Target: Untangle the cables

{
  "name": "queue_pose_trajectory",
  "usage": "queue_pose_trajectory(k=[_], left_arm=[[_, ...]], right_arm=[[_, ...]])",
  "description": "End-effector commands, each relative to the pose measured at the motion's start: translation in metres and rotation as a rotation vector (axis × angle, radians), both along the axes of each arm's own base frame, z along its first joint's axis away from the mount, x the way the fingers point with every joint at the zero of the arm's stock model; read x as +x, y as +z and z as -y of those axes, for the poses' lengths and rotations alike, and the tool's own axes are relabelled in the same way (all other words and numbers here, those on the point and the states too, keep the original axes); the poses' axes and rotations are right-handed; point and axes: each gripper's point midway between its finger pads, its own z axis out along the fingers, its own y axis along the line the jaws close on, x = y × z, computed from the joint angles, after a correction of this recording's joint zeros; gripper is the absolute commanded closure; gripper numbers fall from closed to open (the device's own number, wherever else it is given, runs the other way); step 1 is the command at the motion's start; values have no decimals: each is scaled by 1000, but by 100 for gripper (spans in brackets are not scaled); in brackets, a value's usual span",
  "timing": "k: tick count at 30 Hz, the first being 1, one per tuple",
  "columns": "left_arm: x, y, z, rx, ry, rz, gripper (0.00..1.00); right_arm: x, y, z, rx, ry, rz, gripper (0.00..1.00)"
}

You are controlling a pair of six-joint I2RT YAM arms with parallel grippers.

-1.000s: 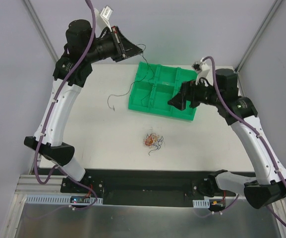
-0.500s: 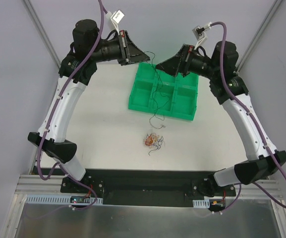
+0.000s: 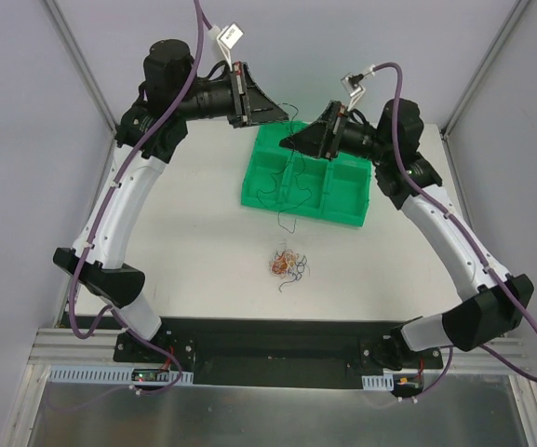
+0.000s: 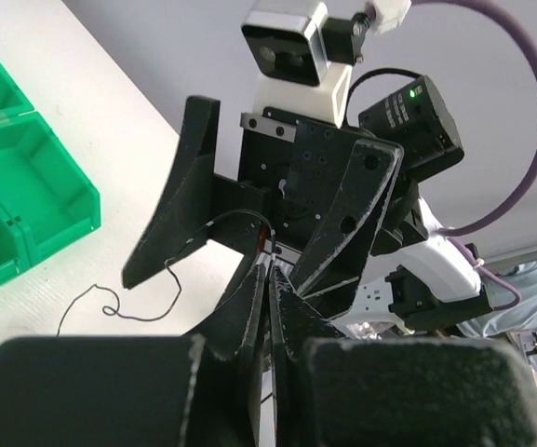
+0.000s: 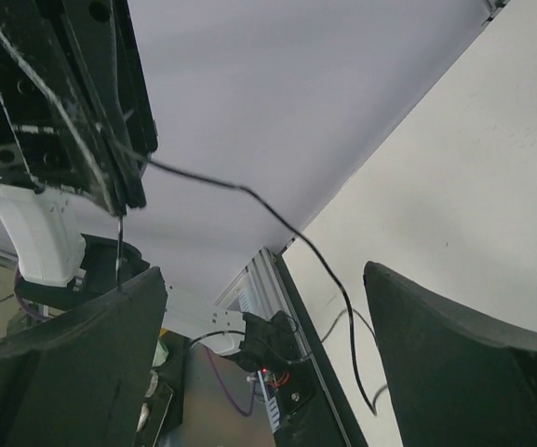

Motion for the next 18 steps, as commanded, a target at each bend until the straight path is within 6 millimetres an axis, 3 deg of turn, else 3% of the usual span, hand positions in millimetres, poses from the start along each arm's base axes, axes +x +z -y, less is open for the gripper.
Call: queue_pose_trajectory(k=[1, 12, 18], left_arm=[[-15, 19, -2, -31, -19, 72, 100], [-14, 16, -1, -29, -25, 57, 100], [-12, 18, 0, -33, -21, 60, 100]], right_arm=[[-33, 43, 16, 96, -3, 134, 11], [-64, 63, 28, 179, 18, 179, 7], [-48, 66, 22, 160, -24, 140, 7]])
